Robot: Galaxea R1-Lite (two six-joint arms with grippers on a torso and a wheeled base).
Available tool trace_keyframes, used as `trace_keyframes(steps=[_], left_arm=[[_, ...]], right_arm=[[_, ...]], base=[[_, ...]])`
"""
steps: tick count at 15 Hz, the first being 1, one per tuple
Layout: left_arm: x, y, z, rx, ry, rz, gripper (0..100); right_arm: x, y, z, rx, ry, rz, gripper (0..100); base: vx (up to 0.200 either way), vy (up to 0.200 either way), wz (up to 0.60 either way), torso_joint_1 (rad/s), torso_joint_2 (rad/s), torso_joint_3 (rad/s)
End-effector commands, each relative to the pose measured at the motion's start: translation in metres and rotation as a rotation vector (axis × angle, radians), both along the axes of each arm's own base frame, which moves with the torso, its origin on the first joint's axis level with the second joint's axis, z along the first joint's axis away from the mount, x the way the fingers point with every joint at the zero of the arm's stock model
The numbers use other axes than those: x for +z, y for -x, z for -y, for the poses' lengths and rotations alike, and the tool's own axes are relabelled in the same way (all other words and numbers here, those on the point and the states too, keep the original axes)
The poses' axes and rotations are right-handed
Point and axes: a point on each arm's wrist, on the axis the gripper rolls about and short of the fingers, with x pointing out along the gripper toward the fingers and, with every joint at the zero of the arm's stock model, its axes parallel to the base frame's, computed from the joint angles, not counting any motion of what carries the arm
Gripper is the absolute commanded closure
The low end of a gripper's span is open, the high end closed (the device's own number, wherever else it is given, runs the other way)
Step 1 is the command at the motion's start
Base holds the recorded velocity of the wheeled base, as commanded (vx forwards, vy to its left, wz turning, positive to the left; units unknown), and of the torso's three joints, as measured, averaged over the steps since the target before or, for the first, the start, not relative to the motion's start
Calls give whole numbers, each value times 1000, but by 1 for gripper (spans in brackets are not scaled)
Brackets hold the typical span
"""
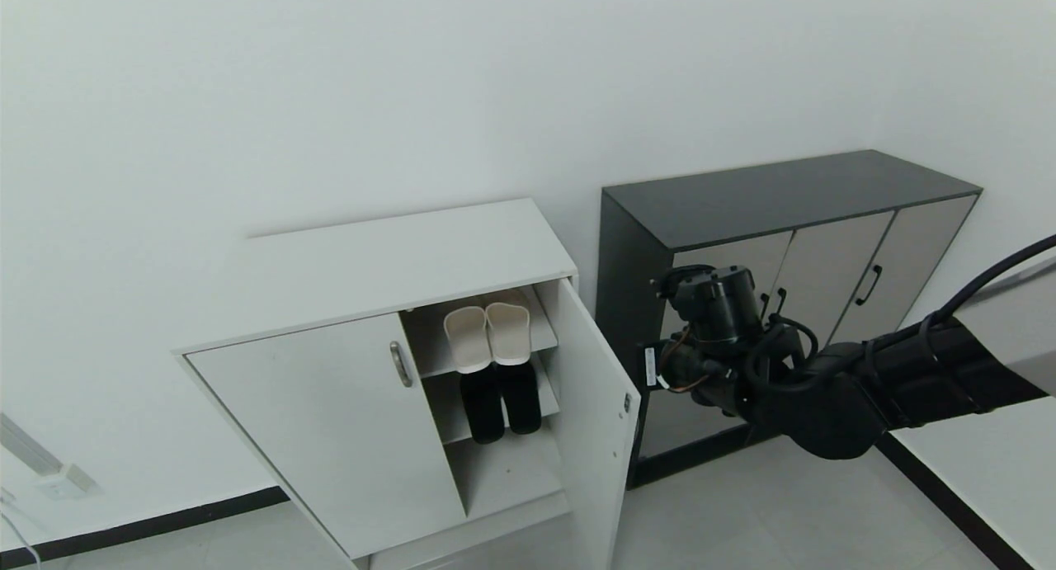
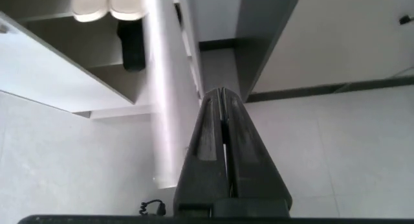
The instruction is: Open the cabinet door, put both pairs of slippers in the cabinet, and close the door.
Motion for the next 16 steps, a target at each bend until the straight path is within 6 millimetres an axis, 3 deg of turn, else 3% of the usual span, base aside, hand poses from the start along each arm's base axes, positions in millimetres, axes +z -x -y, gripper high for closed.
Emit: trace_keyframes(steps=[1, 10, 14, 16], left_arm=[[0, 0, 0, 1, 1, 0, 100], [0, 0, 0, 1, 1, 0, 100], [0, 0, 0, 1, 3, 1, 100], [0, 0, 0, 1, 3, 1, 100]], right_arm=[[-5, 1, -1, 10, 0, 8, 100], [5, 11, 4, 46, 15, 103, 100], [2, 13, 3, 55, 21, 96, 100], [1, 14, 4, 58, 20, 98, 100]], base=[[0, 0, 0, 0, 0, 0], [0, 0, 0, 0, 0, 0], [0, 0, 600, 1, 2, 5], [0, 0, 0, 0, 0, 0]])
